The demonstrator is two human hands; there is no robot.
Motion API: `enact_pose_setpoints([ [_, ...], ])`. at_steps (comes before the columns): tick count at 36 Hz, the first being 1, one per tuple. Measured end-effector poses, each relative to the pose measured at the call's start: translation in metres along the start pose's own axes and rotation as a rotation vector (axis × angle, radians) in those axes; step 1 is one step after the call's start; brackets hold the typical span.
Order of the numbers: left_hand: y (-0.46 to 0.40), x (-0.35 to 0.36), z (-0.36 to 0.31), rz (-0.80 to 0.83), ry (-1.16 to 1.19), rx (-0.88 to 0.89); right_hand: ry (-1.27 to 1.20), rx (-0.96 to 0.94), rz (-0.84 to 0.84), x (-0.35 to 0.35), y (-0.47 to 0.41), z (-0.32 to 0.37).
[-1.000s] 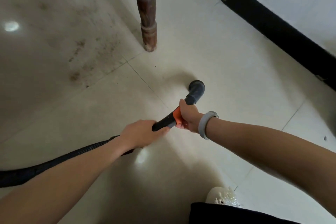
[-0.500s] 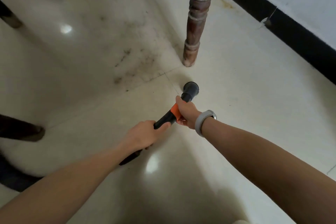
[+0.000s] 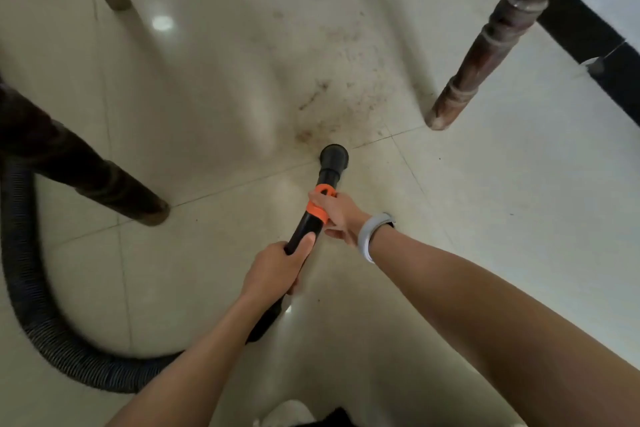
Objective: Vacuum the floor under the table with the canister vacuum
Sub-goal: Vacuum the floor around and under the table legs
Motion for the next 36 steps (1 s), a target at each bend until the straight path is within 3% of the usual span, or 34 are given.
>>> enact_pose_setpoints([
  [14, 0.007, -0.063, 0.060, -0.128, 0.199, -0.100, 0.128, 0.018, 0.142, 0.104, 0.002, 0.022],
  [20, -0.005, -0.042, 0.039, -0.038, 0.109, -0.034, -0.110, 0.073, 0.066, 0.080, -0.017, 0.012],
  [24, -0.003, -0.034, 0.037, 0.061, 0.062, 0.010, -0.278, 0.011, -0.007, 0.043, -0.027, 0.022],
  [29, 0.019, -0.038, 0.087, 0.099, -0.169, -0.004, -0.254, -0.017, -0.092, 0.013, -0.039, 0.036],
  [36, 0.046, -0.036, 0.126, 0.109, -0.391, -0.003, -0.171, -0.045, -0.044, 0.000, -0.038, 0.045],
])
Point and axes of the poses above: each hand's wrist, its own y-axis away from the middle knuckle, its own x-axis out of the palm, z = x × y, the point moved 9 cm from there along -y, towards the middle knuckle, and after that the axes turned 3 degrees about y, right-handed, at the moved point
